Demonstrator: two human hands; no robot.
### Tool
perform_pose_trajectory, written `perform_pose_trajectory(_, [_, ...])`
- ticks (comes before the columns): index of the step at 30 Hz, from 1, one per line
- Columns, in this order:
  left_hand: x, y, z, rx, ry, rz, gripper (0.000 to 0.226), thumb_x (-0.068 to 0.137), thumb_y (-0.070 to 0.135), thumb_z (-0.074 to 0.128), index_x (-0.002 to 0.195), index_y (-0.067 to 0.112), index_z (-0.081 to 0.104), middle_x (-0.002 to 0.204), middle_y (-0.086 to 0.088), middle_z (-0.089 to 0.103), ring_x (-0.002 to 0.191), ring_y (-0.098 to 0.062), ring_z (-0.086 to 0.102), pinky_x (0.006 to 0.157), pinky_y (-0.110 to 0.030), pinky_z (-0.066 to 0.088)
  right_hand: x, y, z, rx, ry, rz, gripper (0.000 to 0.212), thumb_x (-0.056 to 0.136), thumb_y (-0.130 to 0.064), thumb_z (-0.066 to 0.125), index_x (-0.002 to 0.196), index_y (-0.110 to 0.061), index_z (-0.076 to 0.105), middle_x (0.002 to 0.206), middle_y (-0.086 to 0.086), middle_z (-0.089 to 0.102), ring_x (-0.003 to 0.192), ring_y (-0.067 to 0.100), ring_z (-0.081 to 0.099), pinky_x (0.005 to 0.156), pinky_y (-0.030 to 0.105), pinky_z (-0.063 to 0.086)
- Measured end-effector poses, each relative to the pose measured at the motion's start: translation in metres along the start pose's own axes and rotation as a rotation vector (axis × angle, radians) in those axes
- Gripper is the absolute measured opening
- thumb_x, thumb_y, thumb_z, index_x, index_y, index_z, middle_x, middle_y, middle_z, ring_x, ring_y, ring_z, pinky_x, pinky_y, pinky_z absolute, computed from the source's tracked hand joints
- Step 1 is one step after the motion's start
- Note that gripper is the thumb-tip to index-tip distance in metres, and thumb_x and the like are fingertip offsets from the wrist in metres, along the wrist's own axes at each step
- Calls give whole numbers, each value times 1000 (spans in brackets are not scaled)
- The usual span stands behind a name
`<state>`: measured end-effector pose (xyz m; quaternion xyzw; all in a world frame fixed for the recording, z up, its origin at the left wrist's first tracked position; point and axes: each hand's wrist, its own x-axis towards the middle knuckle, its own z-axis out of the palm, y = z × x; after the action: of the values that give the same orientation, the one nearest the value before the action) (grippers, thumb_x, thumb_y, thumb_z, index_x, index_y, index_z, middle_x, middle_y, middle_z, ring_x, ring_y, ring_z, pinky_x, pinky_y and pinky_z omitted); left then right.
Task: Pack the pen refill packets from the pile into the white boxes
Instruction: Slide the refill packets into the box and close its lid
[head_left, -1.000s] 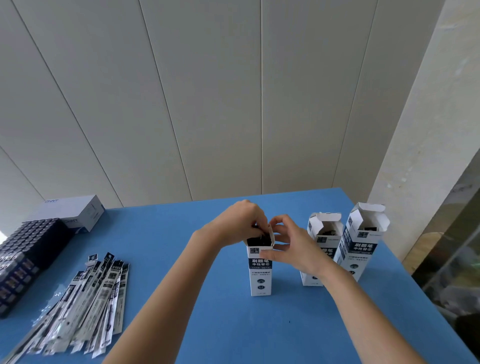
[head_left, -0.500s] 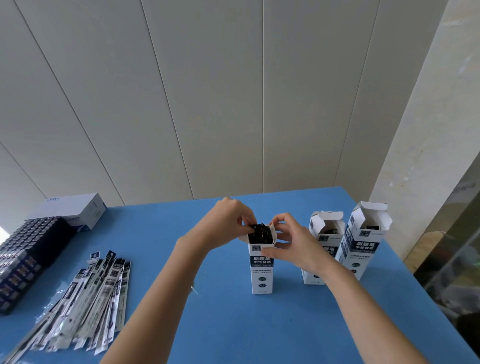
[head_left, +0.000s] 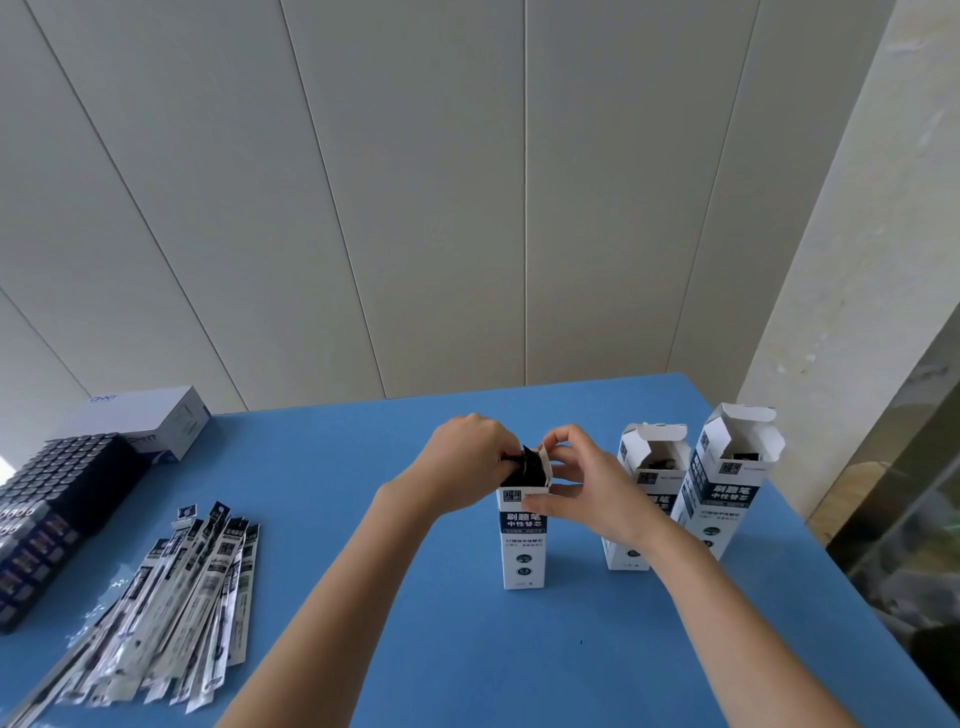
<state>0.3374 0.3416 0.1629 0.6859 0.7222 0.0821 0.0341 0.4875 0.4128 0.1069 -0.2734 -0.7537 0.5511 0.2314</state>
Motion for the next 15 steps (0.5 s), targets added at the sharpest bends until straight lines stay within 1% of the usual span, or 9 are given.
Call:
perform_pose_trajectory(1, [-1, 1, 0, 21, 11, 9, 26, 93, 17, 42, 93, 9, 67, 86, -10, 63, 86, -25, 51, 59, -29, 23, 0, 0, 0, 1, 2, 0, 45, 71, -10, 78, 94, -23, 42, 101, -6, 65, 94, 5, 62, 81, 21, 54])
perform_pose_trajectory(2, [-2, 2, 0, 39, 37, 24, 27, 94, 18, 40, 93, 11, 66, 86, -9, 63, 86, -23, 49, 64, -28, 23, 0, 0, 0, 4, 2, -1, 45, 71, -10, 78, 95, -23, 42, 101, -5, 65, 94, 5, 62, 81, 21, 54])
perform_pose_trajectory(5, [-7, 3, 2, 98, 104, 51, 29, 95, 22, 38, 92, 14, 65, 82, -6, 62, 84, -19, 44, 74, -28, 30, 1, 0, 0, 2, 3, -5, 44, 72, -10, 77, 95, -21, 42, 100, -6, 66, 92, 3, 63, 81, 21, 54])
perform_pose_trajectory(8, [-7, 2, 6, 108, 48, 37, 30, 95, 21, 34, 88, 10, 61, 76, -5, 56, 79, -18, 37, 75, -29, 29, 1, 1, 1, -4, -1, -10, 45, 71, -11, 78, 96, -21, 42, 99, -6, 66, 91, 3, 63, 83, 23, 55])
perform_pose_trajectory(11, [-6, 2, 11, 97, -34, 48, 33, 94, 24, 29, 76, 11, 52, 61, 2, 39, 80, -18, 35, 75, -31, 28, 2, 3, 2, -10, 4, -17, 45, 71, -11, 78, 97, -21, 43, 100, -6, 67, 93, 4, 63, 85, 25, 54])
perform_pose_trajectory(13, [-6, 2, 15, 114, -54, 62, 37, 88, 30, 19, 71, 14, 47, 57, 3, 34, 79, -19, 33, 72, -30, 24, 2, 3, 2, -7, 12, -20, 45, 71, -11, 78, 97, -20, 43, 99, -6, 67, 93, 6, 63, 85, 27, 55])
perform_pose_trajectory(15, [-5, 3, 17, 113, -47, 61, 38, 82, 32, 14, 69, 14, 45, 57, 2, 34, 79, -19, 32, 71, -29, 21, 1, 3, 2, -1, 14, -22, 44, 71, -10, 78, 97, -19, 43, 97, -6, 66, 91, 7, 64, 85, 28, 55])
